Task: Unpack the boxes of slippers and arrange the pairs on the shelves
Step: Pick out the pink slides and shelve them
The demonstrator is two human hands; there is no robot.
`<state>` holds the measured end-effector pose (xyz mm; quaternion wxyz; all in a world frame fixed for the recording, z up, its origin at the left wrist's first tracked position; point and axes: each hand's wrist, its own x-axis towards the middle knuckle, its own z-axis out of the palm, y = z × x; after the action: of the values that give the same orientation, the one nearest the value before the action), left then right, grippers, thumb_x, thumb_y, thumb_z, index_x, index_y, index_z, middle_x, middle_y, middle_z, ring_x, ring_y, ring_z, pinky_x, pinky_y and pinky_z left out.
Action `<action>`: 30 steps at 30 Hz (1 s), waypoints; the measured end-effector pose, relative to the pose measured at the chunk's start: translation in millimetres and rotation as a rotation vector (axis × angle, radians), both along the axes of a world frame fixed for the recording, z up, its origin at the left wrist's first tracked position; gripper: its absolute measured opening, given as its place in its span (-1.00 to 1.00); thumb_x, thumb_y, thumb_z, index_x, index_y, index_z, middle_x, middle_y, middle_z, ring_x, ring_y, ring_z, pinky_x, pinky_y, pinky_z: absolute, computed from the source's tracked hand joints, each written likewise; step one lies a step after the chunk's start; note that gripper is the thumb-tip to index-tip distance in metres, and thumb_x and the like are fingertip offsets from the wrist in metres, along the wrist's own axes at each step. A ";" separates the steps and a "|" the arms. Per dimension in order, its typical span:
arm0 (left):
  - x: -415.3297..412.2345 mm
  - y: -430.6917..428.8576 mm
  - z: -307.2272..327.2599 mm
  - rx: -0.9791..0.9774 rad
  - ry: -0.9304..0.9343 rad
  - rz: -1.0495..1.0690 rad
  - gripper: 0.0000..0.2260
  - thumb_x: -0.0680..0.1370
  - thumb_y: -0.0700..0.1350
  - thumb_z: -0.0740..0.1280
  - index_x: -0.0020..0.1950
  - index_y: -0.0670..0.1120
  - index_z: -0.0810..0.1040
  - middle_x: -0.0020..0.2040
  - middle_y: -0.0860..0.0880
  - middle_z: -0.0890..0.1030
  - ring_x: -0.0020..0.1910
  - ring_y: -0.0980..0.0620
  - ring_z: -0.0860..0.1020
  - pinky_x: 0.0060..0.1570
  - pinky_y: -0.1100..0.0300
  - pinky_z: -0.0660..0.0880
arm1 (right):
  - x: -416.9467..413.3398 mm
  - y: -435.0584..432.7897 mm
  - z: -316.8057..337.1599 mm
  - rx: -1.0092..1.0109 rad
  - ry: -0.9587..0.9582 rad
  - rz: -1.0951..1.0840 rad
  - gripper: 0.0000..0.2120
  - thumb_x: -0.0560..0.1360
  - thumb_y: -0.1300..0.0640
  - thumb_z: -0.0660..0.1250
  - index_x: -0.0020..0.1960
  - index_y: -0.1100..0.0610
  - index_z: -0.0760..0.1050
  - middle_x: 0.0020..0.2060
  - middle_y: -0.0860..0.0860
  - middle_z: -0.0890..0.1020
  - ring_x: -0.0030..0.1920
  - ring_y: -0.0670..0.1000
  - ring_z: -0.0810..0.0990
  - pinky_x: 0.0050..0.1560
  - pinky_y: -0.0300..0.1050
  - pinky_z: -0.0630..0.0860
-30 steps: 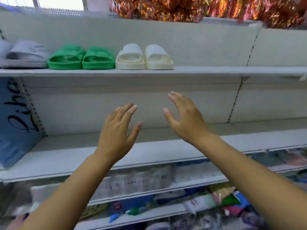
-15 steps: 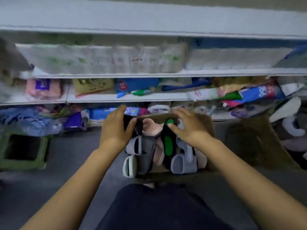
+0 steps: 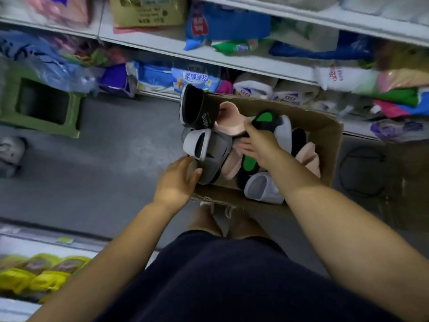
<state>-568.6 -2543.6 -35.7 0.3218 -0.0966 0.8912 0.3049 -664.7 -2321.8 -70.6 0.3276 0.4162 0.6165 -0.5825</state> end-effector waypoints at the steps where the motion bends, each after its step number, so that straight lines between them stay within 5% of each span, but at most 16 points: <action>1: 0.3 2.6 -3.4 -0.005 0.005 -0.002 -0.54 0.68 0.06 0.24 0.52 -0.13 0.38 0.50 -0.13 0.42 0.47 -0.15 0.35 0.39 0.09 0.29 | -9.3 -2.7 -8.3 -0.037 -0.019 -0.053 -0.63 0.56 -0.21 0.33 0.04 0.11 0.47 0.05 0.22 0.66 0.04 0.14 0.70 0.15 0.03 0.63; 5: 0.6 8.9 -13.1 -0.045 0.005 0.020 -0.55 0.68 0.04 0.24 0.53 -0.12 0.38 0.54 -0.13 0.37 0.51 -0.16 0.31 0.44 0.00 0.28 | -27.7 -6.9 -40.5 -0.006 -0.034 -0.078 -0.53 0.61 -0.03 0.34 0.38 0.23 0.39 0.16 0.22 0.64 -0.16 0.06 0.71 -0.18 -0.12 0.66; 7: 0.0 13.1 -15.3 -0.077 0.008 0.053 -0.57 0.68 0.06 0.23 0.50 -0.11 0.42 0.52 -0.14 0.41 0.50 -0.17 0.32 0.44 -0.06 0.31 | -26.9 -3.5 -49.1 0.022 -0.019 -0.094 -0.54 0.60 0.08 0.36 0.40 0.27 0.37 0.14 0.23 0.64 -0.17 0.08 0.73 -0.21 -0.10 0.67; 14: -1.8 56.9 1.3 -0.041 0.188 0.116 -0.69 0.65 -0.02 0.30 0.31 -0.18 0.56 0.36 -0.16 0.54 0.41 -0.15 0.42 0.34 0.07 0.35 | 41.6 35.6 -18.4 0.137 0.039 -0.121 -0.68 0.57 0.18 0.35 0.29 0.29 0.52 0.11 0.17 0.65 0.00 0.12 0.69 0.03 0.01 0.67; 17: -6.7 82.9 8.5 -0.020 0.142 0.113 -0.63 0.66 0.05 0.27 0.37 -0.13 0.53 0.29 -0.10 0.59 0.29 -0.10 0.50 0.08 0.22 0.32 | 80.6 58.5 2.0 0.056 0.090 -0.209 -0.77 0.59 0.19 0.34 0.23 0.18 0.55 0.12 0.12 0.65 0.05 0.07 0.69 0.03 -0.08 0.65; 19: -10.5 98.3 11.7 -0.001 0.093 0.146 -0.56 0.65 0.11 0.26 0.44 -0.11 0.49 0.34 -0.10 0.57 0.32 -0.09 0.51 0.12 0.18 0.36 | 102.2 70.6 12.6 -0.061 0.109 -0.282 -0.80 0.61 0.20 0.34 0.22 0.17 0.55 0.15 0.12 0.66 0.11 0.08 0.68 0.04 -0.10 0.64; 23: -18.2 127.6 16.0 0.303 -0.113 0.403 -0.42 0.62 0.19 0.29 0.54 -0.09 0.32 0.43 -0.06 0.49 0.36 -0.02 0.50 0.12 0.26 0.40 | 134.2 83.4 32.0 -0.227 0.062 -0.370 -0.74 0.61 0.26 0.32 0.26 0.34 0.49 0.17 0.24 0.65 0.12 0.16 0.69 0.06 -0.02 0.65; 27: -17.2 137.6 7.5 0.664 -0.201 0.748 -0.42 0.54 0.24 0.39 0.47 0.04 0.34 0.37 0.01 0.54 0.31 -0.03 0.55 0.27 -0.14 0.55 | 155.3 90.2 41.9 -0.398 0.041 -0.389 -0.67 0.59 0.30 0.31 0.32 0.38 0.43 0.23 0.28 0.60 0.20 0.24 0.64 0.16 0.12 0.62; 30: -14.4 137.2 6.5 0.722 -0.169 0.905 -0.08 0.35 0.33 0.51 0.58 0.27 0.08 0.52 0.08 0.35 0.38 -0.07 0.48 0.17 -0.22 0.58 | 163.2 98.8 45.5 -0.414 0.034 -0.306 -0.64 0.58 0.27 0.32 0.34 0.36 0.43 0.25 0.27 0.59 0.21 0.20 0.64 0.18 0.10 0.62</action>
<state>-583.0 -2406.4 -29.3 0.2421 -0.3759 0.5723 0.6874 -501.5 -2223.0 -25.1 0.3034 0.4191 0.4194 -0.7459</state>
